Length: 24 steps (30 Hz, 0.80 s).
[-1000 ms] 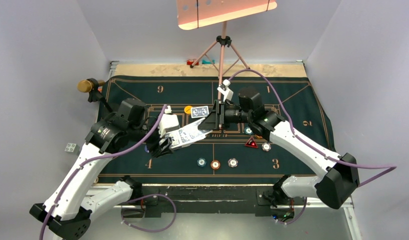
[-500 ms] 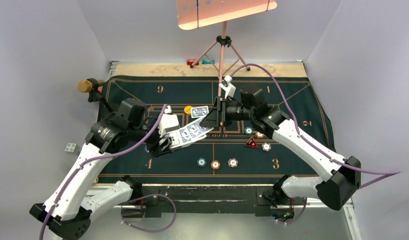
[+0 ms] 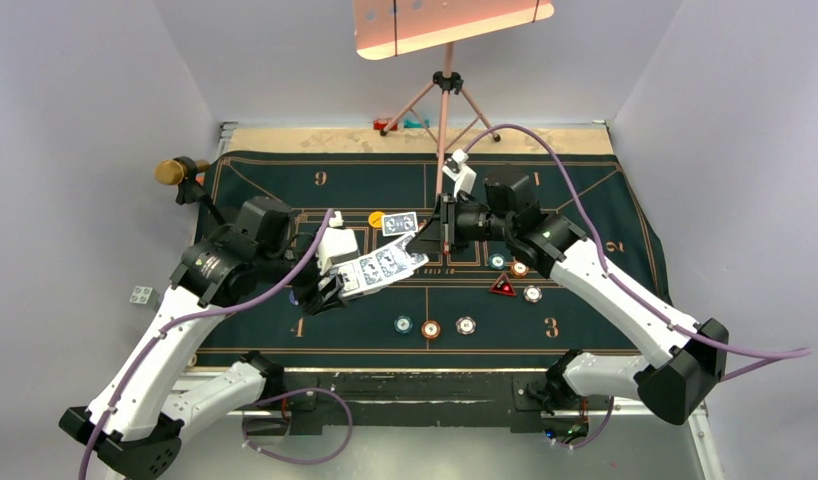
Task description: Distribute texas hold em gaming equipment
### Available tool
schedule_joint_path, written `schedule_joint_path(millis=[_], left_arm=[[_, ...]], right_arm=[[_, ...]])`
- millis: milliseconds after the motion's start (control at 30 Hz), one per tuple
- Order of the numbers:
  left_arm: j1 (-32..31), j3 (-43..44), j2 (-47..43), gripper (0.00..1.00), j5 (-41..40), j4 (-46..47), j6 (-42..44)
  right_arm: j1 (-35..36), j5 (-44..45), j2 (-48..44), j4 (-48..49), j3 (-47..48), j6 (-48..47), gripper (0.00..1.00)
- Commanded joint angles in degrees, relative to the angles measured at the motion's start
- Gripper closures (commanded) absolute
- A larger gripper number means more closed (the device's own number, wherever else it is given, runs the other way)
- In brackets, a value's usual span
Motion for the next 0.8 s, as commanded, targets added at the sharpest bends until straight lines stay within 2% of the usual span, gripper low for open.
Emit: schedule_joint_path(millis=[0, 400, 633, 767], left_arm=[[0.4, 2.0, -0.7, 1.0, 1.4, 2.2, 0.3], [0.3, 1.8, -1.0, 1.0, 1.5, 2.2, 0.3], [0.3, 1.7, -1.0, 1.0, 1.2, 2.2, 0.5], [0.3, 1.7, -1.1, 1.0, 1.2, 2.1, 0.5]], right_arm=[[0.0, 0.7, -1.2, -0.3, 3.8, -1.2, 0.95], [-0.2, -2.2, -1.2, 0.1, 5.7, -0.7, 1.0], [-6.0, -8.7, -4.1, 6.4, 3.0, 4.9, 1.0], [-11.2, -11.3, -5.2, 6.3, 2.2, 5.7, 1.0]])
